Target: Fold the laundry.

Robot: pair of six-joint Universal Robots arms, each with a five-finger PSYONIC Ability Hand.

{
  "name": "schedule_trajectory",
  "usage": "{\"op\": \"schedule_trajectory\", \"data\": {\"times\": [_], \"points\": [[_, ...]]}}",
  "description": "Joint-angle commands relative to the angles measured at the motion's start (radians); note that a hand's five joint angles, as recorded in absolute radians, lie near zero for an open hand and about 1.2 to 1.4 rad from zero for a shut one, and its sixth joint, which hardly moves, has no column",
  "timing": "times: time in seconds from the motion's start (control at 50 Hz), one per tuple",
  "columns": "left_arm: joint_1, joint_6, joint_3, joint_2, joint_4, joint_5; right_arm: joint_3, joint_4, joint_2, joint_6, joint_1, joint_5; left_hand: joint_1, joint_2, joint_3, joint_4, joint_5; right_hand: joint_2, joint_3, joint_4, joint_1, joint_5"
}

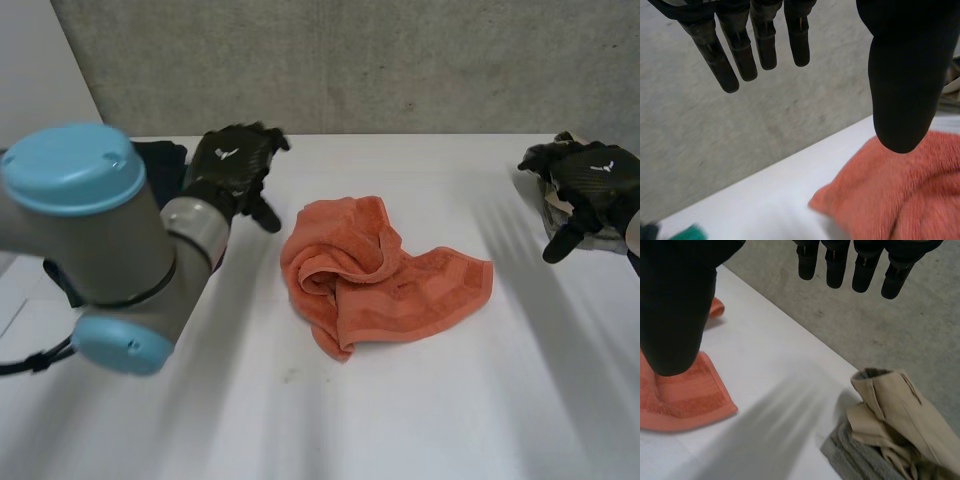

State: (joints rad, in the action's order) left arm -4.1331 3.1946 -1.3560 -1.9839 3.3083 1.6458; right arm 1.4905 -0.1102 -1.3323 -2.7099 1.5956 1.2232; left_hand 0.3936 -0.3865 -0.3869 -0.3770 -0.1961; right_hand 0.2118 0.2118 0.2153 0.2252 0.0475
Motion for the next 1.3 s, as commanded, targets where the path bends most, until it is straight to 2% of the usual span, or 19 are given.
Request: {"op": "schedule_trajectory", "data": {"times": [0.02,0.12,0.22,0.36,0.5,0.58,0.6,0.68,0.7,0.78,0.88,0.98,1.08,1.12,1.18,1.3], "points": [[0.002,-0.012,-0.189,0.054,0.001,0.066,-0.136,-0.098,0.128,0.001,0.026,-0.112,0.113,-0.120,-0.120,-0.130,-0.136,-0.037,-0.037,-0.041,-0.051,-0.047],[0.007,-0.041,-0.229,0.021,0.010,0.063,-0.248,-0.088,0.280,0.012,0.109,-0.183,0.114,-0.121,-0.120,-0.130,-0.136,-0.037,-0.037,-0.041,-0.051,-0.047],[0.008,-0.129,-0.186,-0.079,0.013,0.040,-0.322,-0.026,0.409,0.082,0.193,-0.191,0.122,-0.129,-0.129,-0.139,-0.145,0.005,0.005,0.002,-0.008,-0.005],[-0.002,-0.281,-0.025,-0.228,0.005,-0.089,-0.360,0.121,0.539,0.180,0.254,-0.192,0.125,-0.132,-0.132,-0.142,-0.148,0.084,0.084,0.081,0.071,0.074],[0.001,-0.321,0.100,-0.335,-0.001,-0.118,-0.409,0.187,0.620,0.180,0.299,-0.188,0.143,-0.150,-0.149,-0.159,-0.166,0.240,0.240,0.236,0.227,0.230],[-0.001,-0.318,0.149,-0.381,0.001,-0.109,-0.444,0.188,0.662,0.180,0.307,-0.189,0.397,-0.404,-0.404,-0.414,-0.420,0.465,0.465,0.462,0.452,0.455],[-0.002,-0.318,0.162,-0.394,0.001,-0.104,-0.450,0.188,0.667,0.180,0.308,-0.188,0.628,-0.635,-0.635,-0.645,-0.651,0.542,0.542,0.538,0.528,0.532],[-0.006,-0.314,0.175,-0.392,0.002,-0.100,-0.473,0.190,0.676,0.180,0.311,-0.183,1.002,-1.009,-1.009,-1.019,-1.025,1.008,1.008,1.004,0.994,0.998],[-0.006,-0.314,0.175,-0.391,0.002,-0.098,-0.475,0.190,0.668,0.180,0.313,-0.180,1.003,-1.010,-1.009,-1.019,-1.026,1.183,1.183,1.179,1.169,1.173],[-0.016,-0.300,0.175,-0.333,-0.004,-0.089,-0.469,0.188,0.613,0.174,0.310,-0.172,1.003,-1.010,-1.009,-1.019,-1.026,1.184,1.184,1.181,1.171,1.174],[-0.021,-0.243,0.156,-0.170,-0.030,-0.089,-0.437,0.181,0.475,0.138,0.285,-0.151,1.003,-1.010,-1.009,-1.019,-1.026,1.184,1.184,1.181,1.171,1.174],[-0.045,-0.113,0.150,0.014,-0.073,-0.089,-0.382,0.143,0.313,0.056,0.242,-0.149,1.003,-1.010,-1.009,-1.019,-1.026,1.184,1.184,1.181,1.171,1.174],[-0.049,0.027,0.150,0.132,-0.102,-0.095,-0.334,0.041,0.055,-0.005,0.233,-0.163,1.003,-1.010,-1.009,-1.019,-1.026,1.184,1.184,1.181,1.171,1.174],[-0.044,0.086,0.149,0.172,-0.111,-0.095,-0.325,0.012,0.004,-0.005,0.231,-0.165,1.003,-1.010,-1.009,-1.019,-1.026,1.184,1.184,1.181,1.171,1.174],[-0.042,0.137,0.147,0.195,-0.115,-0.093,-0.317,-0.054,-0.077,-0.008,0.230,-0.159,1.003,-1.010,-1.009,-1.019,-1.026,1.184,1.184,1.181,1.171,1.174],[-0.042,0.214,0.112,0.162,-0.118,-0.092,-0.293,-0.204,-0.126,-0.007,0.213,-0.154,1.003,-1.010,-1.009,-1.019,-1.026,1.184,1.184,1.181,1.171,1.174]]}}
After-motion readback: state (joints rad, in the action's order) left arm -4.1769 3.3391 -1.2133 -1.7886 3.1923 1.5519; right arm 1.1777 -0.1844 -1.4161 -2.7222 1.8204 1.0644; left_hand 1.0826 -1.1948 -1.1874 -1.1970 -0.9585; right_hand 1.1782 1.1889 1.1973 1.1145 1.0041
